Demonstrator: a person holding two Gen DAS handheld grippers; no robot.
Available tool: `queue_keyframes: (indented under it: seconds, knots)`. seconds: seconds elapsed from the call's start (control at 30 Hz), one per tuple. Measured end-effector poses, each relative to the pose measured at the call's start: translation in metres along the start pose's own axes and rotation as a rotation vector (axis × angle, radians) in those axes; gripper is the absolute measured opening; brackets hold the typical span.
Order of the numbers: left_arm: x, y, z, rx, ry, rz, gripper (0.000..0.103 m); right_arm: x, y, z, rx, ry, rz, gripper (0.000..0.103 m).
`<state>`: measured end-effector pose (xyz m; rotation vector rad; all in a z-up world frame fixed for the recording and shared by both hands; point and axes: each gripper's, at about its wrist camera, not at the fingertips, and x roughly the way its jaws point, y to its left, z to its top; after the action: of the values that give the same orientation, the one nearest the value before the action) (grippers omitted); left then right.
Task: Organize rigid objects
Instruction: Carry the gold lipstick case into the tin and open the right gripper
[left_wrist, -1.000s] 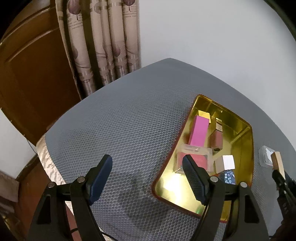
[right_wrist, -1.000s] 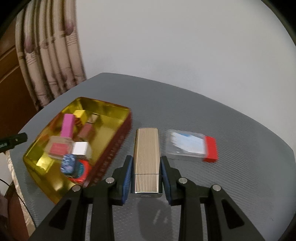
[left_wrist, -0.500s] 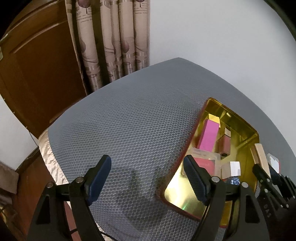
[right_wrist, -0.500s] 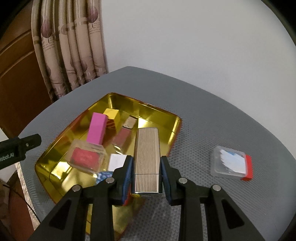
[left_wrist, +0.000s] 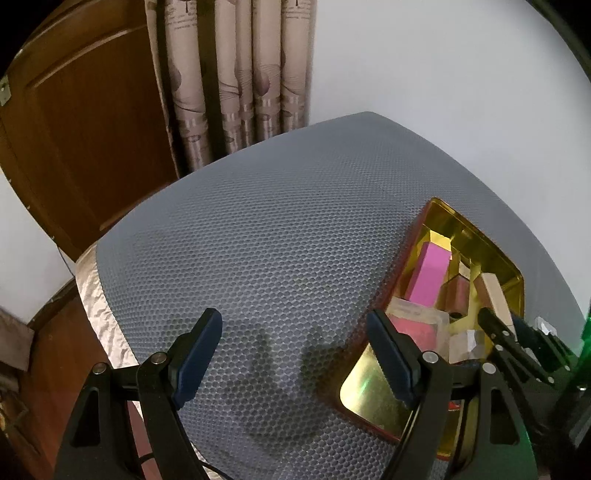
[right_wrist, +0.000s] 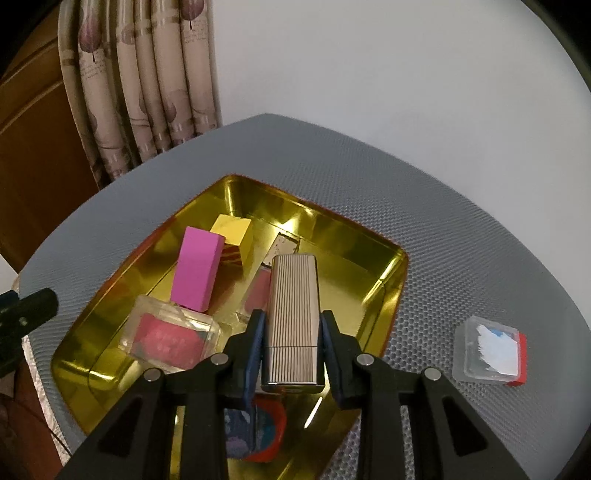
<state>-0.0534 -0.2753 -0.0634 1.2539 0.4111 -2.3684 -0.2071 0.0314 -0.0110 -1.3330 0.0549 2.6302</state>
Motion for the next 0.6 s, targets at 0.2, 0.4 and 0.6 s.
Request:
queue_keyframes:
  seconds: [0.2, 0.4, 0.6]
  knots:
    - [-0.0026, 0.0026, 0.0003, -0.003, -0.005, -0.001, 0.077, 0.008, 0.0061, 0.001, -0.015, 0.006, -0.001, 0.03]
    - [-0.002, -0.0003, 0.0004, 0.009, -0.006, 0.0, 0.077, 0.0087, 0.0049, 0.0016, -0.005, 0.007, 0.001, 0.03]
    - [-0.0012, -0.0023, -0.0011, 0.019, -0.007, 0.005, 0.077, 0.0062, 0.0043, 0.0039, 0.003, 0.003, -0.005, 0.032]
